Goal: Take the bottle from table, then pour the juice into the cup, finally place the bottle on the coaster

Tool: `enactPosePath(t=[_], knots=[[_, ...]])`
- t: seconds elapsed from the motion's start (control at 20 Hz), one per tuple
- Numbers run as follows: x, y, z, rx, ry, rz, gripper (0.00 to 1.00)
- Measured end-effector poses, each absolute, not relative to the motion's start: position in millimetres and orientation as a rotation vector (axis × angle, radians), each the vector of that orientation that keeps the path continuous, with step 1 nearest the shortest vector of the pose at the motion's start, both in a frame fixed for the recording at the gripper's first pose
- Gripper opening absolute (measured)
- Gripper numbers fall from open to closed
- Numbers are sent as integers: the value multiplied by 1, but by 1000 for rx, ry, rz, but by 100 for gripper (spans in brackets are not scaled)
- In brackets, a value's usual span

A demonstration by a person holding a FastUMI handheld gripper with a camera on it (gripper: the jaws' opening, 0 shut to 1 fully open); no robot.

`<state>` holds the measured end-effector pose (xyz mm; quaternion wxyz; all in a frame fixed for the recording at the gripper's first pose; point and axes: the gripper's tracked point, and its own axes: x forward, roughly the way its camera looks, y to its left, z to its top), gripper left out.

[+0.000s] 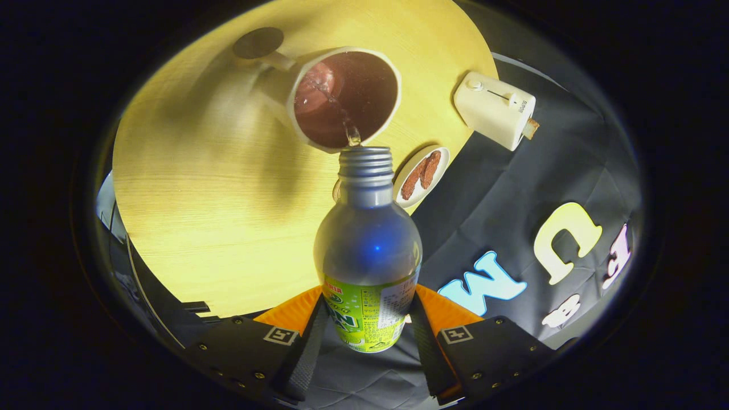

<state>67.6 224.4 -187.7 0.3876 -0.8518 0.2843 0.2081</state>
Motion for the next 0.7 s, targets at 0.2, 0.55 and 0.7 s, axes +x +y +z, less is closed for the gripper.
enactPosePath(t=[0.2,0.55,0.7], knots=[[69,224,-188,-2175,730,528,76],[70,223,-188,-2175,730,523,76],[70,222,-190,-2172,728,526,76]])
